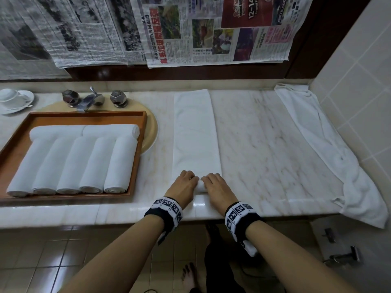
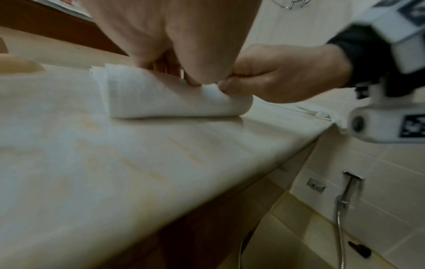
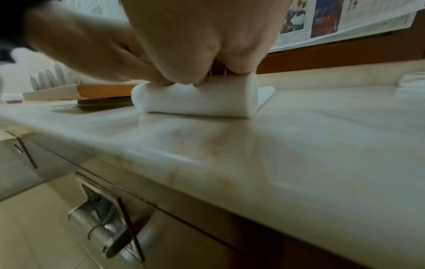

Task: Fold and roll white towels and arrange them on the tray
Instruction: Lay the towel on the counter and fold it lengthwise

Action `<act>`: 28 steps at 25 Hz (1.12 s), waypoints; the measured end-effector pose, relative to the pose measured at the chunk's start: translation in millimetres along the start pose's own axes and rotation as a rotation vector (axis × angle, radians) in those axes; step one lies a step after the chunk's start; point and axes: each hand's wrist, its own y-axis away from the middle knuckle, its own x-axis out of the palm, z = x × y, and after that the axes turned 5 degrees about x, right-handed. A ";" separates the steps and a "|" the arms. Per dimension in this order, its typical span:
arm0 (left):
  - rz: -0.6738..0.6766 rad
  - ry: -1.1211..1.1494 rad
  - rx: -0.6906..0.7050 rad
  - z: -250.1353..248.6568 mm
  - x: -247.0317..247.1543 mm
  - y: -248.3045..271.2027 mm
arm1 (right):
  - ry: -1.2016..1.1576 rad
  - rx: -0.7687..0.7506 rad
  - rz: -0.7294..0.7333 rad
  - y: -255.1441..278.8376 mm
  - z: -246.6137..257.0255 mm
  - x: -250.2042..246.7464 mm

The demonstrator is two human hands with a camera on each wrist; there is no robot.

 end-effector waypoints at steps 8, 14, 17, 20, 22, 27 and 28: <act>-0.242 0.108 0.014 -16.0 19.0 23.1 | 0.029 0.012 -0.126 3.3 2.6 3.7; 0.013 0.113 -0.120 -5.2 5.7 -12.6 | 0.019 -0.027 -0.149 4.4 10.0 8.5; -0.130 0.104 -0.125 -13.3 10.6 3.5 | -0.044 -0.023 -0.059 -6.5 2.9 -2.7; -0.265 0.103 -0.006 -18.6 24.4 27.2 | -0.061 -0.030 0.090 -7.8 -3.4 -5.0; -0.258 0.115 0.003 -18.5 28.1 32.6 | -0.059 -0.026 0.098 -3.9 -3.1 -3.8; -0.027 0.113 -0.090 -11.0 8.8 6.0 | 0.088 -0.041 -0.061 6.7 1.9 10.0; 0.003 0.091 -0.102 -10.9 5.3 -0.3 | 0.103 -0.044 -0.095 4.6 0.5 13.0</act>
